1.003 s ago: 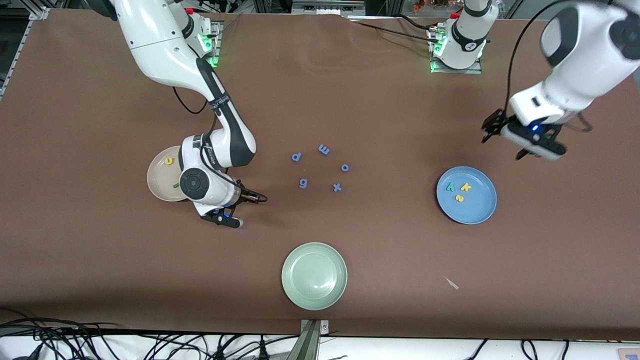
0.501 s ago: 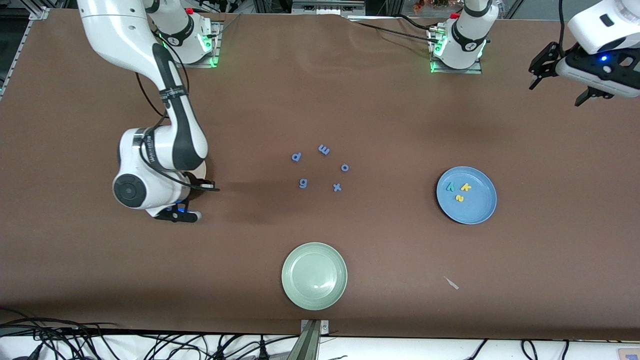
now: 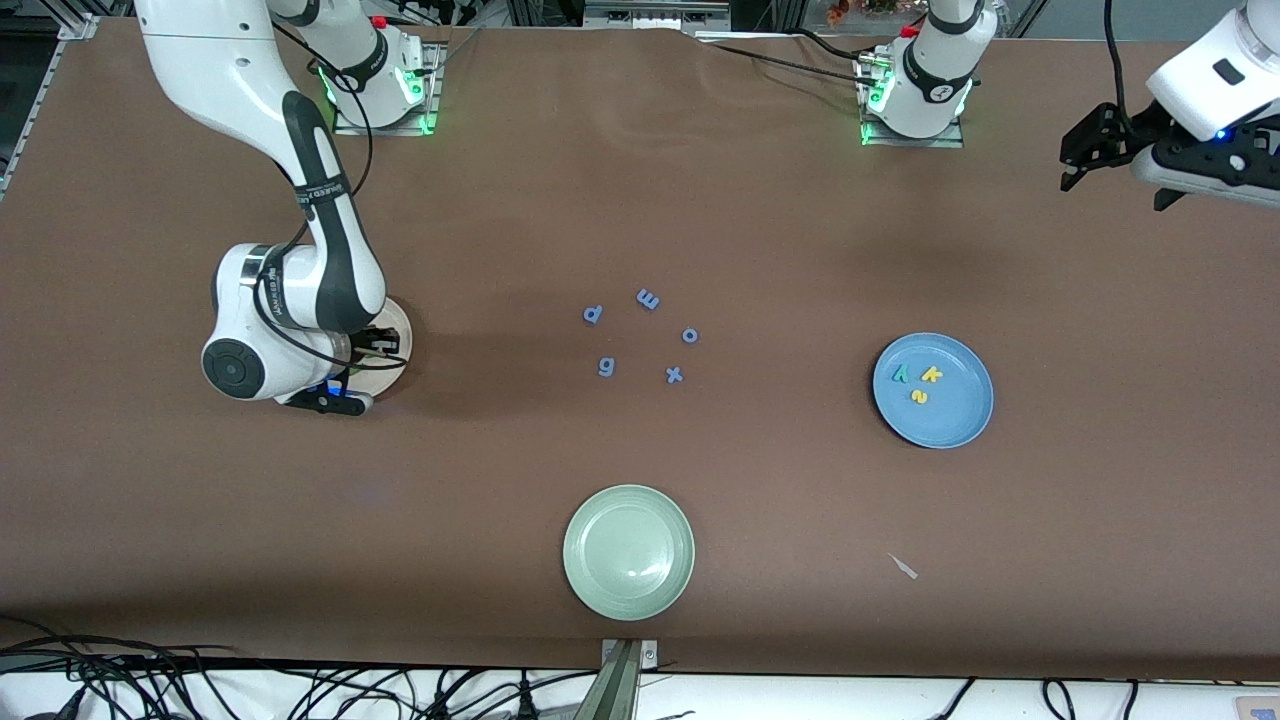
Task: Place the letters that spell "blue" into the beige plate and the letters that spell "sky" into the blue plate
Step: 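Put the e on the white plate while the left gripper returns to rest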
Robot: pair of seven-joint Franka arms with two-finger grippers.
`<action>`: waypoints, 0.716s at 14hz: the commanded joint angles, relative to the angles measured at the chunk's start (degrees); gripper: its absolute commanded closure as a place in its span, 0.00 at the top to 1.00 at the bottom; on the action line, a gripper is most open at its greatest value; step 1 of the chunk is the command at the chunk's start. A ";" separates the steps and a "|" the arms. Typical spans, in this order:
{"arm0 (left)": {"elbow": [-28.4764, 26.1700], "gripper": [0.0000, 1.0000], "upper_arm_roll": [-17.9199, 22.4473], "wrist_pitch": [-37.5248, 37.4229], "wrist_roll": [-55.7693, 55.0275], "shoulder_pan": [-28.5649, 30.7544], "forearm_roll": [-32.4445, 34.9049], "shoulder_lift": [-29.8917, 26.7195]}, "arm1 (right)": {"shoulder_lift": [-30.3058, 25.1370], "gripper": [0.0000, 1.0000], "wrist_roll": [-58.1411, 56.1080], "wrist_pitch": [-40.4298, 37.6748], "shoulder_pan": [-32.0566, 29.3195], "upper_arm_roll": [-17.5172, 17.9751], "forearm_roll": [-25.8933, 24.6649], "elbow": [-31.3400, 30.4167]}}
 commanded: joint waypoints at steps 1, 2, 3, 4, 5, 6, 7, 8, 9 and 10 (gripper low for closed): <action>2.40 1.00 0.29 -1.61 -0.73 -0.09 -0.77 1.00 | -2.39 0.77 -0.73 0.75 0.50 -1.10 -0.74 -2.41; 2.31 1.00 0.29 -1.61 -0.73 -0.09 -0.86 1.00 | -2.39 1.00 -0.73 0.40 0.41 -1.18 -0.74 -2.06; 2.31 1.00 0.29 -1.61 -0.82 -0.09 -0.86 1.00 | -2.57 1.00 -0.47 0.31 0.41 -1.27 -0.66 -1.71; 2.31 1.00 0.38 -1.61 -0.82 0.00 -1.21 1.09 | -2.57 1.00 0.23 0.05 0.67 -1.27 -0.65 -0.66; 2.31 1.00 0.47 -1.61 -0.82 0.26 -2.08 1.09 | -2.65 1.00 0.24 -1.69 0.85 -1.19 -0.57 0.74; 2.40 1.00 0.38 -1.61 -0.82 1.31 -2.78 1.09 | -2.57 1.00 0.32 -4.23 0.85 -1.18 -0.57 3.02; 2.31 1.00 0.38 -1.61 -0.82 2.10 -3.75 1.26 | -2.57 1.00 0.32 -6.96 0.94 -1.18 -0.48 5.65; 2.31 1.00 0.47 -1.61 -0.82 2.89 -4.80 1.26 | -2.48 1.00 0.41 -9.51 1.02 -1.10 -0.48 8.29; 2.31 1.00 0.38 -1.61 -0.82 4.47 -5.77 1.35 | -2.39 1.00 0.93 -11.45 1.03 -0.92 -0.39 10.49; 2.31 1.00 0.38 -1.61 -0.82 5.00 -6.30 1.53 | -2.30 1.00 1.98 -12.86 1.03 -0.75 -0.48 11.99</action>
